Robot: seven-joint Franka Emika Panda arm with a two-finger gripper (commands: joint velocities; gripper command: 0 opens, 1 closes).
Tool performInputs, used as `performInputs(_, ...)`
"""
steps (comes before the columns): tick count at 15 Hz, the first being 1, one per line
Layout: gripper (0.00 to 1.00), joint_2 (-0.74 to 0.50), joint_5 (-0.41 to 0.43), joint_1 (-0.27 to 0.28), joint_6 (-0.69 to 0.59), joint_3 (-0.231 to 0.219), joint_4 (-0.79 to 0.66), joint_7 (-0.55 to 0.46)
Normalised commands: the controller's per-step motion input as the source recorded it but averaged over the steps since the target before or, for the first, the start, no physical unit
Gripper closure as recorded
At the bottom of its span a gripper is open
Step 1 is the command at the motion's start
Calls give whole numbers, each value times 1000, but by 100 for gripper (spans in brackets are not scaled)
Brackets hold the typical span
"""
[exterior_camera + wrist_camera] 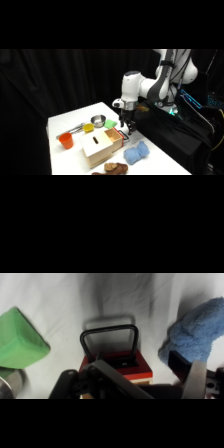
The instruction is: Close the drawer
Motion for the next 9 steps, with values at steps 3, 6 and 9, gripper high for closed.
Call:
performInputs(3, 0, 169, 172, 11, 254, 90, 27, -36)
performInputs(6, 0, 201, 152, -22, 263, 96, 59, -45)
performInputs(9, 0, 224, 54, -33, 307, 48, 85, 9)
